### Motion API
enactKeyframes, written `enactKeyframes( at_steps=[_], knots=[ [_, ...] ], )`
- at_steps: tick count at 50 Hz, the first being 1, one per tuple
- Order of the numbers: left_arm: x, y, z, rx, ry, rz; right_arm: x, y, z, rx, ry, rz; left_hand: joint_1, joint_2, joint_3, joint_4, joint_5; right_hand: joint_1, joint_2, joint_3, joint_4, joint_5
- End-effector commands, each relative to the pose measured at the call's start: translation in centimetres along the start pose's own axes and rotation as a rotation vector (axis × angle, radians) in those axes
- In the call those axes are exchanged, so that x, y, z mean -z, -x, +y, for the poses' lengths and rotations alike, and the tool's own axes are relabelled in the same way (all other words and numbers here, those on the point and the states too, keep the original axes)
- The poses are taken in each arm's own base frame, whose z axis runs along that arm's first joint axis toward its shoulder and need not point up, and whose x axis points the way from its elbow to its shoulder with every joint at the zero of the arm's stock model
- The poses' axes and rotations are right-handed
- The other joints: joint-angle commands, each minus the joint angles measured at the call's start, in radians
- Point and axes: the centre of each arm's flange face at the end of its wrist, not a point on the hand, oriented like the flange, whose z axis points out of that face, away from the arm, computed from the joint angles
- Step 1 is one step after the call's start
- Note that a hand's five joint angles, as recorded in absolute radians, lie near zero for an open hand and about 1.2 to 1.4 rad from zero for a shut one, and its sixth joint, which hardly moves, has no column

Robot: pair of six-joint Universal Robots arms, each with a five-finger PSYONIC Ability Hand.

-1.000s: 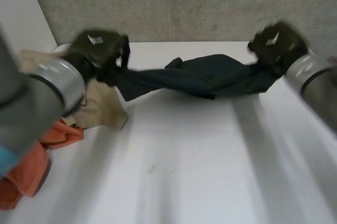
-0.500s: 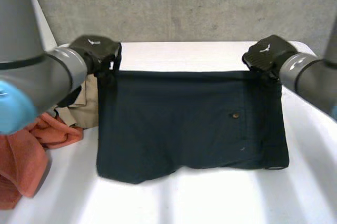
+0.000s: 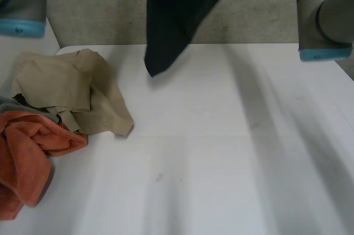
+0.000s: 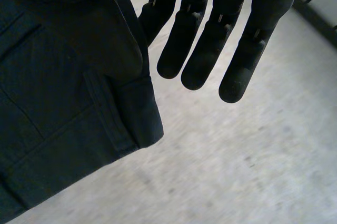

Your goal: Fold the laundry.

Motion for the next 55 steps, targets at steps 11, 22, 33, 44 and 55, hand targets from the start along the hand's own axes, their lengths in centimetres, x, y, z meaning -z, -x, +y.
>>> enactKeyframes(
  at_steps=[11,22,33,44,55],
  knots=[
    [17.9,-5.5,13.8,0.030,0.723,0.186,14.5,9.3,12.8,0.075,0.551,-0.447,0.236,0.196,0.197,0.193,0.222,0.255,0.212,0.201,0.195,0.204],
    [26.2,-7.3,11.8,-0.001,1.040,0.375,20.9,7.4,12.2,0.155,0.850,-0.662,0.236,0.196,0.197,0.193,0.222,0.255,0.212,0.201,0.195,0.204],
    [31.2,-5.3,3.3,-0.098,1.471,0.550,26.4,2.0,6.0,0.268,1.151,-0.968,0.236,0.196,0.197,0.193,0.222,0.255,0.212,0.201,0.195,0.204],
    [33.9,-6.0,-0.9,-0.044,1.575,0.660,30.0,0.0,3.3,0.294,1.141,-1.146,0.236,0.196,0.197,0.193,0.222,0.255,0.212,0.201,0.195,0.204],
    [32.6,-6.1,1.7,-0.064,1.502,0.543,30.3,0.7,3.5,0.160,1.202,-1.019,0.077,0.036,0.037,0.033,0.063,0.255,0.212,0.201,0.195,0.204]
  ],
)
